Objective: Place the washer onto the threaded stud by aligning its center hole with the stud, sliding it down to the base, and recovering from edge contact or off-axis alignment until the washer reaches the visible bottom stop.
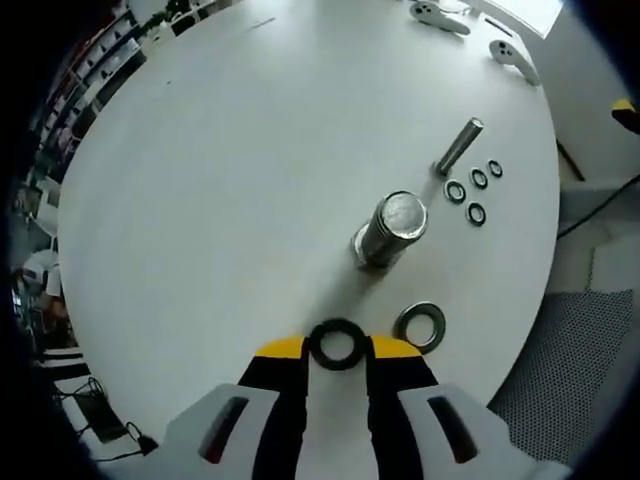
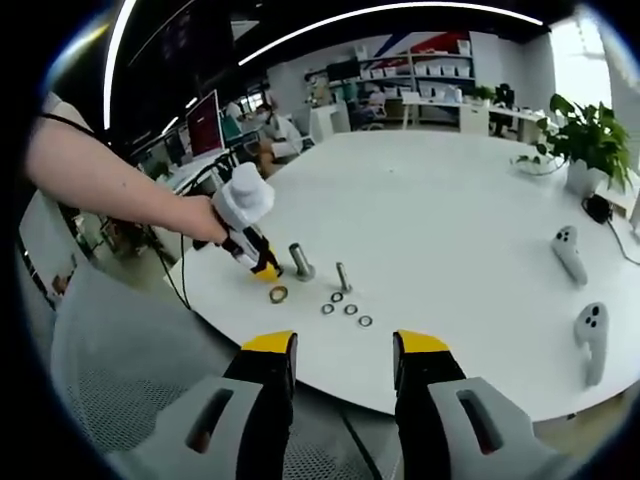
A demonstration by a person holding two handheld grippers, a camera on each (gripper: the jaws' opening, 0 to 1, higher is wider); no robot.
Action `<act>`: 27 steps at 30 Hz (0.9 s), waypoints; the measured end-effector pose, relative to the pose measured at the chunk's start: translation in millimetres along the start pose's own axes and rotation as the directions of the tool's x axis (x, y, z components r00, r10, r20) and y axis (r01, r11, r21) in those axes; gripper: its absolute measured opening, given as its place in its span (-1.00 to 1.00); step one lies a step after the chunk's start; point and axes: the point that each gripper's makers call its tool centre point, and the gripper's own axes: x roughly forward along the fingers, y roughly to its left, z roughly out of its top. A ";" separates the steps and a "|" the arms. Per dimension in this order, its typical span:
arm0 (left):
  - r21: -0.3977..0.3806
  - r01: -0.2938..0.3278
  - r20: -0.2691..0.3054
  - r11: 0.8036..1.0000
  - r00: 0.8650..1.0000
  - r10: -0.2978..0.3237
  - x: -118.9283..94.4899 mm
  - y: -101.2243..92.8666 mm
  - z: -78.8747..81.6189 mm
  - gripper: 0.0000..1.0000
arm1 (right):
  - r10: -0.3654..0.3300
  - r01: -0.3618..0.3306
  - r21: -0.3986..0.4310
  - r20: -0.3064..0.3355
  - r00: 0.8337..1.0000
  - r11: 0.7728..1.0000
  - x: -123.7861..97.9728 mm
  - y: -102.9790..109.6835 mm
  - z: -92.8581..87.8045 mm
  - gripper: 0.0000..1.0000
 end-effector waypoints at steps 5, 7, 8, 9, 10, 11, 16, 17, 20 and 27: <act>0.013 0.014 -0.003 1.000 1.000 -0.014 -4.2 -3.5 -2.3 -0.63 | 0.000 0.000 -0.001 -0.001 1.000 1.000 0.1 0.0 -0.1 -0.19; 0.025 0.016 0.002 1.000 1.000 -0.016 -7.7 -4.2 -2.1 -0.63 | 0.001 -0.001 0.000 0.001 1.000 1.000 -0.2 0.2 0.1 -0.19; 0.031 0.010 0.008 0.999 1.000 -0.010 -10.4 -3.1 -1.6 -0.63 | 0.000 0.000 0.002 0.003 1.000 1.000 -0.3 0.0 0.2 -0.19; 0.031 0.009 0.013 0.999 1.000 -0.009 -12.5 -2.5 -0.9 -0.63 | 0.000 0.000 0.001 0.002 1.000 1.000 -0.3 -0.3 0.2 -0.19; 0.030 0.008 0.019 1.000 1.000 -0.009 -14.7 -1.7 0.3 -0.63 | -0.002 0.002 0.000 0.003 1.000 1.000 -0.3 -0.8 0.4 -0.19; 0.033 0.005 0.032 0.999 0.999 -0.007 -18.3 -0.5 3.1 -0.63 | -0.004 0.004 -0.002 0.005 1.000 1.000 -0.4 -1.4 0.9 -0.19; 0.086 -0.035 0.071 0.996 0.997 0.029 -32.1 4.8 13.1 -0.63 | -0.002 0.002 0.001 0.005 1.000 1.000 -0.4 -1.1 0.8 -0.19; 0.090 -0.034 0.072 0.995 0.997 0.028 -34.0 5.7 13.3 -0.63 | -0.001 0.001 0.003 0.005 1.000 1.000 -0.2 -1.0 0.8 -0.19; 0.065 -0.024 0.091 0.998 0.996 0.018 -38.5 9.0 18.2 -0.63 | -0.002 0.002 0.001 0.003 1.000 1.000 -0.6 -1.1 0.4 -0.19; 0.080 -0.007 0.119 0.997 0.993 -0.003 -53.0 5.0 32.8 -0.63 | 0.001 -0.001 -0.001 -0.001 1.000 1.000 0.0 -0.4 -0.2 -0.19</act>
